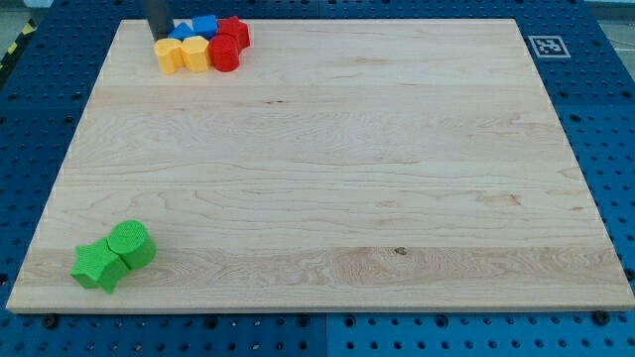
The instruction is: Push yellow heart below to the red circle
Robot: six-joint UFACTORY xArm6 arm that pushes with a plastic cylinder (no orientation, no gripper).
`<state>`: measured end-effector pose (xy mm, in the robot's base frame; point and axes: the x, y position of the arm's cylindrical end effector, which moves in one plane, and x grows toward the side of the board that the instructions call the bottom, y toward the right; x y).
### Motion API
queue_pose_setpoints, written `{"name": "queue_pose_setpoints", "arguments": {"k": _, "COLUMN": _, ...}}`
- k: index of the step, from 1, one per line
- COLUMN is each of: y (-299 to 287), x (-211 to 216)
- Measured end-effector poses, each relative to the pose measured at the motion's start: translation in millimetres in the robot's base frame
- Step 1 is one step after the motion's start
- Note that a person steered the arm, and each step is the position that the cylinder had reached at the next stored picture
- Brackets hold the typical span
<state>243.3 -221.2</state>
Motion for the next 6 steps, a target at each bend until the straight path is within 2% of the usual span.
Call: {"name": "queue_pose_setpoints", "arguments": {"k": 6, "y": 6.0, "x": 66.4}}
